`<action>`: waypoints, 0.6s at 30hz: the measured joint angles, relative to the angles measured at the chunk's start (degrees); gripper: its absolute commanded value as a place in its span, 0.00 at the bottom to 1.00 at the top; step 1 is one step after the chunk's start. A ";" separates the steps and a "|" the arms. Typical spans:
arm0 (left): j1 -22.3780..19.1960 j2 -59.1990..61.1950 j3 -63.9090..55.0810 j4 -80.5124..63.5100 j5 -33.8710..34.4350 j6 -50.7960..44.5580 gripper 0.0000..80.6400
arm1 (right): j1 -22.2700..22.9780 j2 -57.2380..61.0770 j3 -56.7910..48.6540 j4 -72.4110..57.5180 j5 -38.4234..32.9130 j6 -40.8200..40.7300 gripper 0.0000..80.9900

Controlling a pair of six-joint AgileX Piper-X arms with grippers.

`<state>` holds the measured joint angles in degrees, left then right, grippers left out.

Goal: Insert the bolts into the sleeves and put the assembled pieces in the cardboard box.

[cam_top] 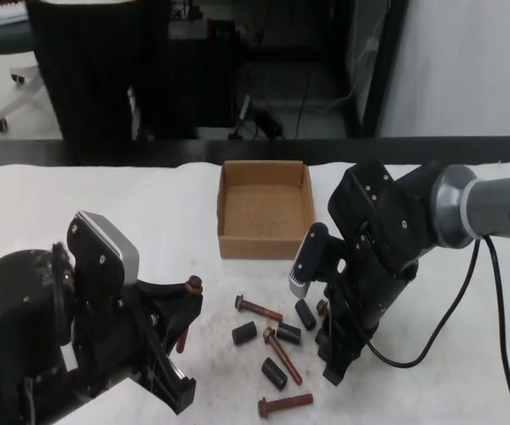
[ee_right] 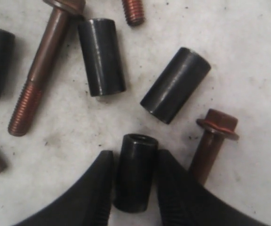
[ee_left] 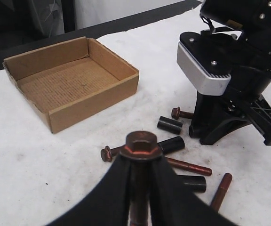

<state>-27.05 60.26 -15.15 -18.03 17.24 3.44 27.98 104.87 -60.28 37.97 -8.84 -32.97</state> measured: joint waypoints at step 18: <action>0.00 0.00 0.00 0.00 -0.82 0.00 0.00 | 0.08 1.66 -3.18 1.19 1.53 -1.27 0.35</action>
<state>-27.05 60.26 -15.15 -18.03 16.42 3.44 28.06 106.54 -63.46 39.16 -7.31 -34.24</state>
